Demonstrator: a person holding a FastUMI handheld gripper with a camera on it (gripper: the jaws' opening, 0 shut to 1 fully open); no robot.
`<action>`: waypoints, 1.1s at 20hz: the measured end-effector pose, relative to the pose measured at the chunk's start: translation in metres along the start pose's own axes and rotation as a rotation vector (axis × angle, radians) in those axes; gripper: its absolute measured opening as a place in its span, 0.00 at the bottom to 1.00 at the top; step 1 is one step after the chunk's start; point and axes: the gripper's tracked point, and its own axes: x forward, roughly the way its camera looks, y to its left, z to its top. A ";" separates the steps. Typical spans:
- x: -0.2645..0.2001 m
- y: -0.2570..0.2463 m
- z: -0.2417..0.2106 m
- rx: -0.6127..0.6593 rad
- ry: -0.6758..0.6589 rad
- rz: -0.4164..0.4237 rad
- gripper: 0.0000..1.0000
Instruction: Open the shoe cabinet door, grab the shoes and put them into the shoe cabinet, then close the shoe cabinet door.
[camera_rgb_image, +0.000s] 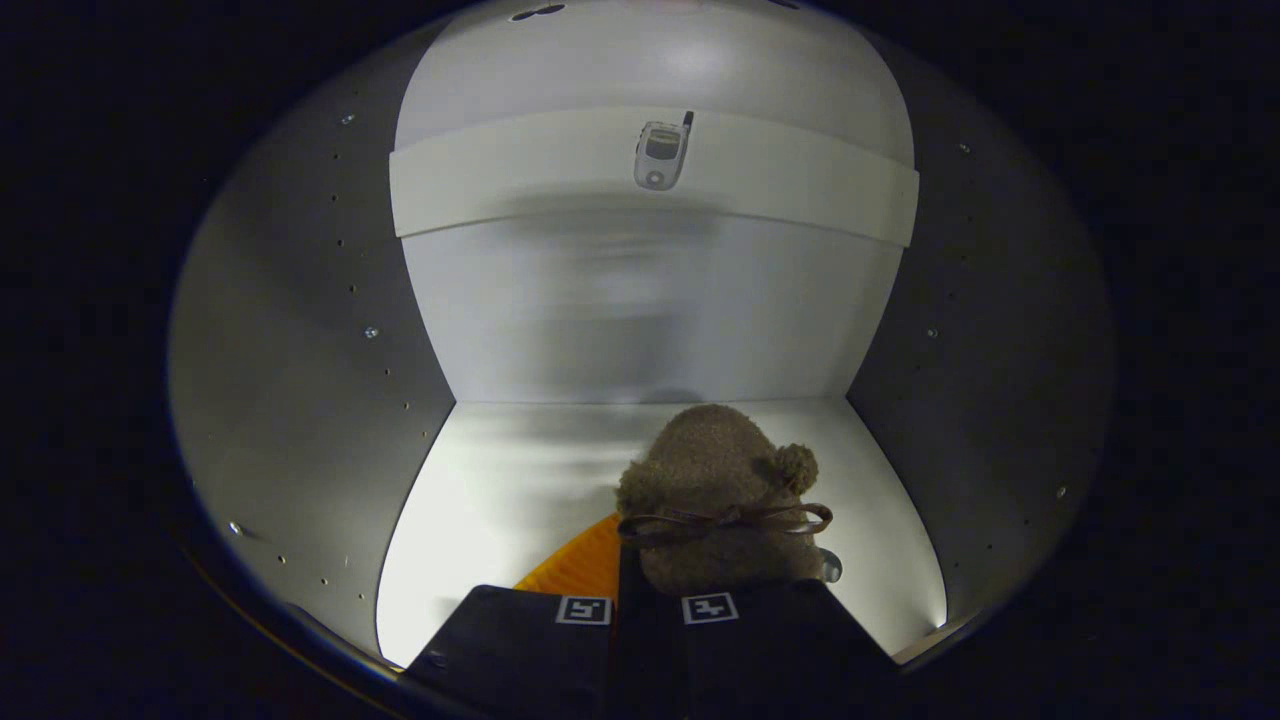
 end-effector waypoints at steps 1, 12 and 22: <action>-0.001 -0.001 0.000 0.003 0.003 -0.009 0.12; -0.051 0.012 -0.008 -0.032 0.004 0.065 0.99; -0.140 -0.007 0.005 -0.019 -0.141 0.104 0.98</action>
